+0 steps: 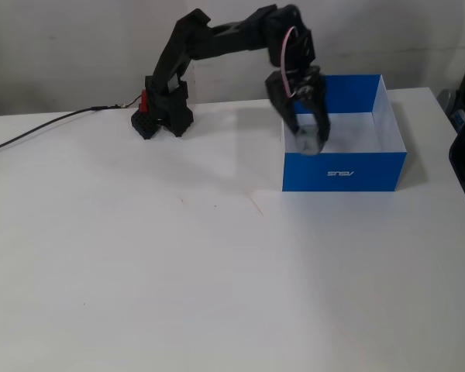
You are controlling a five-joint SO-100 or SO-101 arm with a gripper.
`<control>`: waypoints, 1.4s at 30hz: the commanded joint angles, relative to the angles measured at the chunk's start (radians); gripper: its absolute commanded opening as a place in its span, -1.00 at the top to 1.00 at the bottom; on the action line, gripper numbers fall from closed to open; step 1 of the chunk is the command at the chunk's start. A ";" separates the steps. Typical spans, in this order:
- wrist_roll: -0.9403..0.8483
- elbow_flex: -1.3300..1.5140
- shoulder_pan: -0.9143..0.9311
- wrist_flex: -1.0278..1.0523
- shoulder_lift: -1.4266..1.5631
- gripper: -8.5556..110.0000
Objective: Grasp the gray block and put it in the box.
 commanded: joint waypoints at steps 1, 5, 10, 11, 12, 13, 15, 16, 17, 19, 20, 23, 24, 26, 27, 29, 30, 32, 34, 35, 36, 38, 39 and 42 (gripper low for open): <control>0.008 -0.044 0.083 0.043 0.126 0.86; 0.014 -0.031 0.160 0.043 0.114 0.86; 0.015 -0.002 0.233 0.043 0.081 0.86; 0.015 0.002 0.244 0.043 0.075 0.86; 0.017 0.002 0.255 0.043 0.067 0.86; 0.018 0.002 0.262 0.043 0.058 0.86; 0.020 -0.002 0.275 0.043 0.043 0.86; 0.021 -0.002 0.281 0.043 0.038 0.86; 0.021 -0.002 0.285 0.043 0.034 0.86; 0.021 -0.008 0.293 0.043 0.028 0.86; 0.021 -0.009 0.296 0.043 0.025 0.86; 0.028 -0.014 0.305 0.043 0.018 0.76; 0.041 -0.023 0.305 0.043 0.015 0.55; 0.044 -0.041 0.305 0.043 0.008 0.26; 0.044 -0.044 0.305 0.043 0.008 0.25; 0.038 -0.048 0.308 0.043 0.003 0.28; 0.037 -0.048 0.310 0.043 0.002 0.31; 0.038 -0.048 0.313 0.043 -0.002 0.32; 0.040 -0.051 0.313 0.043 -0.002 0.38; 0.043 -0.057 0.308 0.043 -0.003 0.41; 0.043 -0.063 0.304 0.043 -0.003 0.44; 0.044 -0.074 0.290 0.043 0.006 0.63; 0.044 -0.075 0.278 0.043 0.012 0.70; 0.071 -0.071 0.225 0.043 0.040 0.85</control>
